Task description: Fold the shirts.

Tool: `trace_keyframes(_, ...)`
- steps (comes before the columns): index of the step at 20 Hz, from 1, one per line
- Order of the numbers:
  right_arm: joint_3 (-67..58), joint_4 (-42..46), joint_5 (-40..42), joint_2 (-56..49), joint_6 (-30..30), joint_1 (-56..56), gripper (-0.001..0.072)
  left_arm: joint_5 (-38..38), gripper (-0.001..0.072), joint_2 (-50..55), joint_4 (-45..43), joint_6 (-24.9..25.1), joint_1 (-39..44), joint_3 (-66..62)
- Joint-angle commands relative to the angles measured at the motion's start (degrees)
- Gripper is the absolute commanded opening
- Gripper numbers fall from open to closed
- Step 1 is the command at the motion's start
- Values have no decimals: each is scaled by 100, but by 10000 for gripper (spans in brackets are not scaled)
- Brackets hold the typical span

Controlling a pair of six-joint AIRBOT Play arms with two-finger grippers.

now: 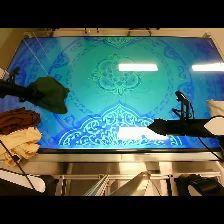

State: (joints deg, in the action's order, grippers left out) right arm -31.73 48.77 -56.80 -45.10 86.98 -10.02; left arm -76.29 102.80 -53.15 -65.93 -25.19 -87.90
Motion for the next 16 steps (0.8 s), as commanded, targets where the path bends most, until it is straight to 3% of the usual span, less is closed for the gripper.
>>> trace_keyframes(1, 2, 0, -4, -4, -2, -7, 22, -1012, 1, -245, 1899, 225, 551, -852)
trace_keyframes(4, 2, 4, -90, -2, -33, -7, 22, -1537, 6, -905, 3200, 251, 1314, -1453)
trace_keyframes(6, -2, 7, -234, 0, -466, -7, 22, -1543, 21, -1340, 3287, 247, 1851, -1692)
trace_keyframes(9, -24, 133, -411, 17, -949, -4, 22, -1480, 21, -1762, 2260, 111, 2653, -1700)
trace_keyframes(11, -24, 352, -409, 42, -942, 0, 22, -1482, 21, -1797, 1108, -326, 3254, -1685)
trace_keyframes(13, -24, 391, -437, 44, -898, 127, 30, -1362, 23, -1797, 474, -426, 3720, -1392)
trace_keyframes(14, -28, 391, -522, 44, -901, 245, 33, -1281, 134, -1797, 356, -424, 3886, -1169)
trace_keyframes(15, -35, 391, -647, 44, -903, 367, 33, -1246, 334, -1797, 232, -422, 3980, -977)
trace_keyframes(16, -48, 391, -778, 44, -905, 461, 33, -1202, 340, -1794, 94, -420, 4035, -817)
